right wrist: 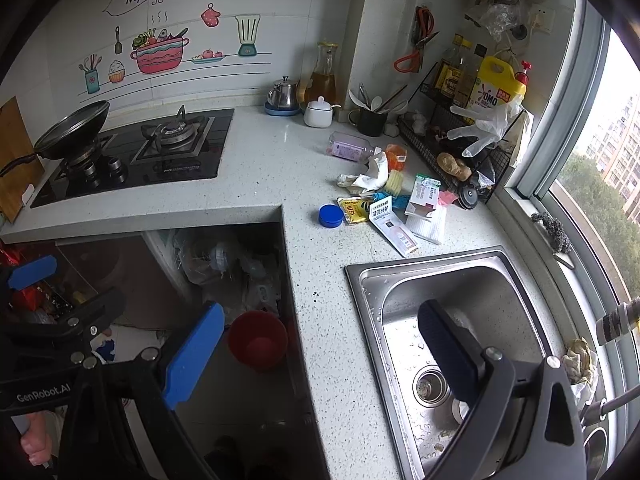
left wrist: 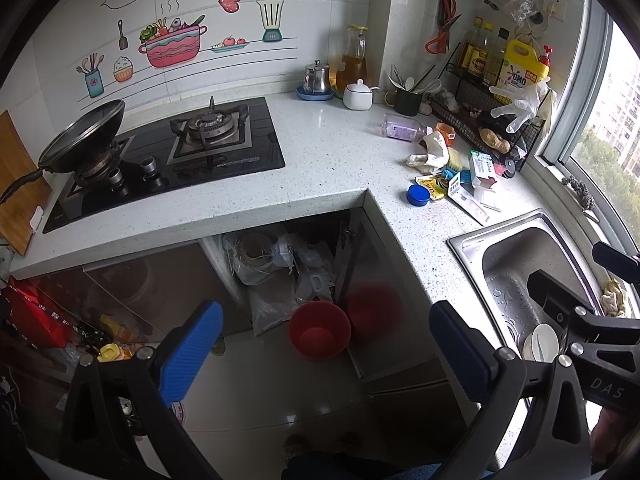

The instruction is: Collect trash

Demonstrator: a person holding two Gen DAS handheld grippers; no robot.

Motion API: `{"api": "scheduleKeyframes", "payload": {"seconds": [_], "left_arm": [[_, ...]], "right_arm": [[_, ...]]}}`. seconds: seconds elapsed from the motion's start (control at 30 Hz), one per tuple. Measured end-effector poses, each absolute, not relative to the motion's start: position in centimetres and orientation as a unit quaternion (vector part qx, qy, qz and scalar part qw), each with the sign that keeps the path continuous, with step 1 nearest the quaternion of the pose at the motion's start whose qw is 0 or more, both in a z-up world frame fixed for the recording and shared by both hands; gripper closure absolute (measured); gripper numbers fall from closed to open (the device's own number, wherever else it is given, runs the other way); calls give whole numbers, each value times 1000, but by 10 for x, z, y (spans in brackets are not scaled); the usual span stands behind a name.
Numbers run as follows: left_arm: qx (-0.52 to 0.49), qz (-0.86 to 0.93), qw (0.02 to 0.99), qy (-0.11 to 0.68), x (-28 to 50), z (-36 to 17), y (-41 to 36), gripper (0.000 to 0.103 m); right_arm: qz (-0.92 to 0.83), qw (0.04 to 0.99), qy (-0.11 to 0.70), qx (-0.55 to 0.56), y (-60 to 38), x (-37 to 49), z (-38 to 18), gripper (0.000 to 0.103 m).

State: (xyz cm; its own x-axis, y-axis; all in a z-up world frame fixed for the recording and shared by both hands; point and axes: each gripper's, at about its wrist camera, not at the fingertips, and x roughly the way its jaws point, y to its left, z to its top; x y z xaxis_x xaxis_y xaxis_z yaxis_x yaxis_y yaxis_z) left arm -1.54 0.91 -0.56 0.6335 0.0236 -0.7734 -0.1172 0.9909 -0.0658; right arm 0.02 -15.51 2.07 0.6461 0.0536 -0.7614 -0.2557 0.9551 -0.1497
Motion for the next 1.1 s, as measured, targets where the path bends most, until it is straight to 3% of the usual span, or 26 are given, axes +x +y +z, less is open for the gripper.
{"api": "scheduleKeyframes", "payload": {"seconds": [1.1], "left_arm": [[-56, 48, 897, 435, -13, -13, 18, 0]], "right_arm": [[99, 892, 423, -122, -149, 4, 14, 6]]}}
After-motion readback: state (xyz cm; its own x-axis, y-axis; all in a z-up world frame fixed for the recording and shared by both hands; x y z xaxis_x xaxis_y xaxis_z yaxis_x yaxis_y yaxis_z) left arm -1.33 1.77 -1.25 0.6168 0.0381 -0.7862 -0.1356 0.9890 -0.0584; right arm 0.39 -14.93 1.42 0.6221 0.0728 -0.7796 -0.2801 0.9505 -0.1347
